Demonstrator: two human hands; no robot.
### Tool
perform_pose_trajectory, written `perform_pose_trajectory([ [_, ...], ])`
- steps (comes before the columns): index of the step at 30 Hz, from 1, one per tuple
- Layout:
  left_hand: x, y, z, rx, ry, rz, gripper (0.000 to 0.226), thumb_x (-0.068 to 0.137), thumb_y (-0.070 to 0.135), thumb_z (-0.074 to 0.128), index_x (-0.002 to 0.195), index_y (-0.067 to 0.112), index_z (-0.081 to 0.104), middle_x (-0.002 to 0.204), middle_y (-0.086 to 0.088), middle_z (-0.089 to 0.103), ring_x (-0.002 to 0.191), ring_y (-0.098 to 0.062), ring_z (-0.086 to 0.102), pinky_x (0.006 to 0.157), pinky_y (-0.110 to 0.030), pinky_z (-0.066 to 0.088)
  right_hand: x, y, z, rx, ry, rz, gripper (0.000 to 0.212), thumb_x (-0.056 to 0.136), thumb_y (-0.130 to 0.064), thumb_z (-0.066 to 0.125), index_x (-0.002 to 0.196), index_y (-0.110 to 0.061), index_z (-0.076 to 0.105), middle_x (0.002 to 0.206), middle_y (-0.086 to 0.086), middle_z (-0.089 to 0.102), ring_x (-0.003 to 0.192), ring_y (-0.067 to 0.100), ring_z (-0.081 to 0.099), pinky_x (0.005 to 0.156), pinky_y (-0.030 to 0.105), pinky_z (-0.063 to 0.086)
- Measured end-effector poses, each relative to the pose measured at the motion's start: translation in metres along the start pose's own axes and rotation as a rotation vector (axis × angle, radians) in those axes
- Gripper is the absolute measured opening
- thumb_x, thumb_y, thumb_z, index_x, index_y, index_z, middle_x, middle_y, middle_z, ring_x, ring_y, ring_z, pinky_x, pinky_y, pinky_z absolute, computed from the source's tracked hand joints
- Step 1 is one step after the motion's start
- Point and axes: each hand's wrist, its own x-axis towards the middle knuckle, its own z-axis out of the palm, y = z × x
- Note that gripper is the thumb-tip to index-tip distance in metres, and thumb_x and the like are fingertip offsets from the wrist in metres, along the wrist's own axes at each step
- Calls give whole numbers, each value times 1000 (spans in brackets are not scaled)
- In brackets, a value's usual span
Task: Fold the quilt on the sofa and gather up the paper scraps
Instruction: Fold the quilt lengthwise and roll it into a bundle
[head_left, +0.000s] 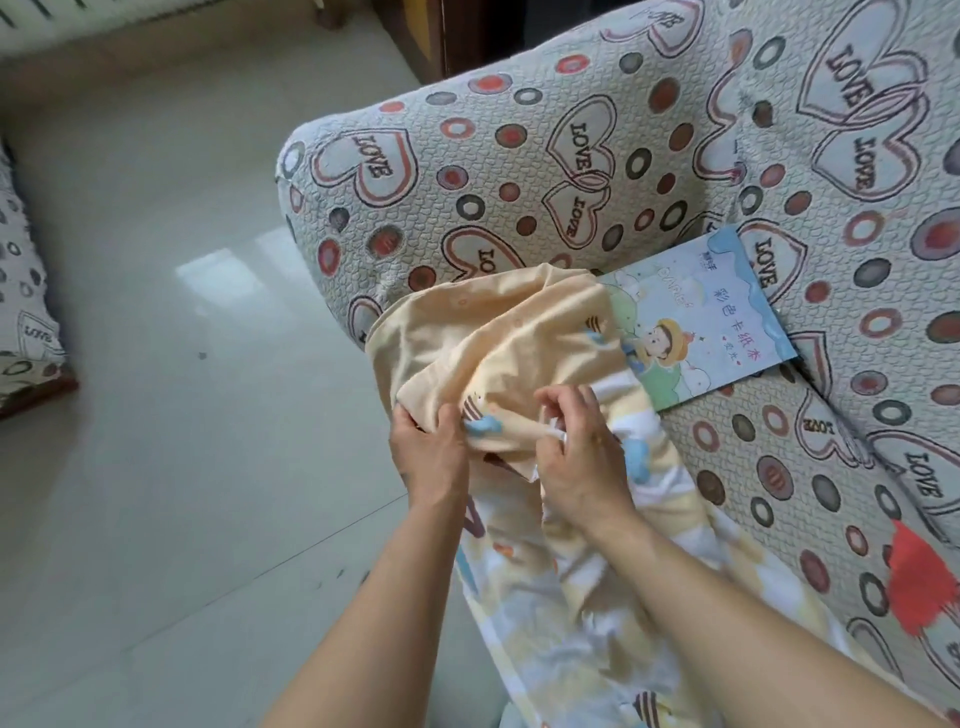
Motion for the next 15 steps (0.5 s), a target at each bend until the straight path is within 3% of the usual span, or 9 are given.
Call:
perform_pose_trajectory([
  [4, 40, 0, -26, 93, 12, 31, 8, 81, 4, 60, 88, 7, 57, 75, -3, 61, 67, -19, 56, 64, -29, 47, 21, -24, 22, -84, -84, -23, 39, 73, -14, 38, 103, -17, 63, 108, -1, 57, 102, 21, 58, 82, 37, 49],
  [6, 59, 2, -36, 160, 23, 35, 13, 79, 1, 61, 88, 9, 55, 76, -2, 59, 71, -22, 56, 68, -32, 49, 36, -33, 31, -140, -108, -40, 36, 77, -9, 43, 107, -17, 61, 113, 0, 55, 106, 22, 54, 85, 36, 45],
  [10, 96, 6, -41, 201, -16, 50, 37, 74, -2, 58, 103, 20, 54, 83, 3, 60, 83, -25, 63, 85, -40, 55, 70, -49, 43, -281, -249, -72, 49, 83, -2, 45, 129, -20, 48, 134, -4, 42, 121, 19, 42, 93, 37, 43],
  [15, 128, 14, -36, 306, -230, 10, 58, 77, -1, 59, 128, 23, 49, 81, 2, 54, 78, -21, 59, 83, -39, 54, 103, -64, 65, -361, -326, -117, 63, 85, -4, 51, 142, -25, 34, 151, -7, 25, 132, 20, 35, 104, 40, 38],
])
